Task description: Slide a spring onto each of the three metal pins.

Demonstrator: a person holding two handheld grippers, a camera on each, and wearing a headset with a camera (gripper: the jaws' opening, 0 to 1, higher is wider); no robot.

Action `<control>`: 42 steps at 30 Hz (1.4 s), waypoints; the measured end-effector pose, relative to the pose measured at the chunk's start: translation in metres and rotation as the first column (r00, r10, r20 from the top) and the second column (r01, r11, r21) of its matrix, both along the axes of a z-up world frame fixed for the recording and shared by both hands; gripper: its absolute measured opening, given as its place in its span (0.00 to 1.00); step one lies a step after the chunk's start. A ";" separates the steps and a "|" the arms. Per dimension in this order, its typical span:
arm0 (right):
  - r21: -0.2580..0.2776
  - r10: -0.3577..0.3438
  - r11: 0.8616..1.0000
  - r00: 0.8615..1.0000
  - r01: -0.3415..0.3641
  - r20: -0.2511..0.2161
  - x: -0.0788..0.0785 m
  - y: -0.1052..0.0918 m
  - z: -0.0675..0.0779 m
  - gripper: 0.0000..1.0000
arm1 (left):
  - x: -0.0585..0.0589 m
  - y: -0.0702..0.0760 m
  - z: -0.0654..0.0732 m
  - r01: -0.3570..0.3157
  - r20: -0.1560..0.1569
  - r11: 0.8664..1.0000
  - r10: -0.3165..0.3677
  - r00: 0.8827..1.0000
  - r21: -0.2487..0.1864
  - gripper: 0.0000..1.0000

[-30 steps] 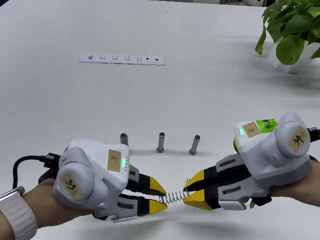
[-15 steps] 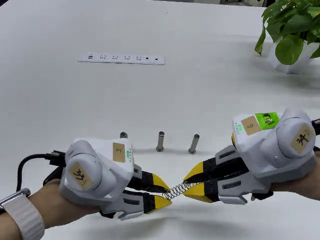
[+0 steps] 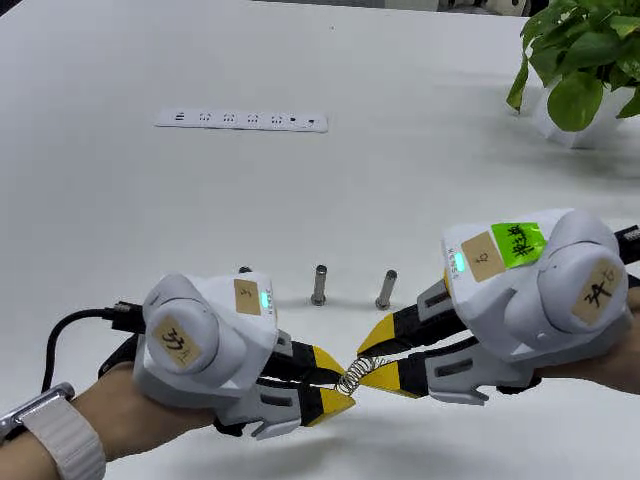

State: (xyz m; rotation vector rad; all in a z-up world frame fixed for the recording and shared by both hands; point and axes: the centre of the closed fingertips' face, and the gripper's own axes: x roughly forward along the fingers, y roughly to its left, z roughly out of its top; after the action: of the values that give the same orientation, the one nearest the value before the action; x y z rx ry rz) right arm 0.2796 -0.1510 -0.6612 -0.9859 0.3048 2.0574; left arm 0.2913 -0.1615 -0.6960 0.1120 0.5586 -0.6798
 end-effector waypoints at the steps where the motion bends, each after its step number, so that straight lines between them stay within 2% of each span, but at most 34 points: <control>1: 0.002 0.006 1.000 1.000 -0.006 0.011 0.000 0.000 0.001 0.12 | 0.001 0.001 0.000 -0.007 0.001 1.000 0.007 1.000 -0.004 0.10; 2: 0.011 0.016 1.000 0.999 -0.017 0.031 0.001 0.001 0.002 0.12 | 0.002 0.002 0.001 -0.022 0.001 1.000 0.022 1.000 -0.015 0.10; 6: 0.013 0.024 1.000 0.999 -0.025 0.048 0.003 0.001 0.004 0.12 | 0.003 0.002 0.004 -0.043 0.006 0.999 0.043 0.999 -0.033 0.10; 9: 0.011 0.030 0.999 0.998 -0.030 0.053 0.003 0.001 0.005 0.12 | 0.004 0.001 0.005 -0.044 0.014 0.999 0.044 0.999 -0.026 0.10; 13: -0.008 0.042 0.999 0.997 -0.042 0.059 0.004 0.000 0.004 0.12 | 0.003 -0.002 0.005 -0.030 0.032 1.000 0.030 0.999 0.003 0.09; 17: -0.040 0.060 0.998 0.996 -0.058 0.064 0.005 -0.001 0.005 0.15 | 0.003 -0.004 0.004 -0.024 0.036 1.000 0.024 0.999 0.007 0.09; 19: -0.096 0.066 0.993 0.997 -0.062 0.042 0.003 -0.005 0.004 0.20 | 0.003 -0.004 0.002 -0.019 0.037 1.000 0.018 0.999 0.021 0.09; 22: -0.119 0.073 0.991 0.996 -0.068 0.041 0.004 -0.001 0.004 0.19 | 0.002 -0.006 0.000 0.002 0.037 0.999 -0.004 0.999 0.045 0.09; 24: -0.183 0.080 0.980 0.997 -0.074 0.022 0.004 -0.006 -0.001 0.18 | 0.002 -0.006 -0.001 0.011 0.042 0.998 -0.013 0.999 0.059 0.09; 28: -0.232 0.089 0.969 0.996 -0.084 0.013 0.005 -0.008 -0.009 0.16 | 0.003 -0.008 -0.001 0.023 0.049 0.997 -0.026 0.998 0.070 0.09; 42: -0.275 0.109 0.956 0.994 -0.102 0.011 0.005 -0.013 -0.018 0.13 | 0.007 -0.013 0.001 0.021 0.060 0.998 -0.025 0.998 0.053 0.09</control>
State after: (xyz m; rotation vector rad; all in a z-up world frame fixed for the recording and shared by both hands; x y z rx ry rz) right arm 0.2846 -0.1640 -0.6789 -1.2174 0.5455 2.1345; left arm 0.2982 -0.1749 -0.6952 0.1873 0.5172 -0.6822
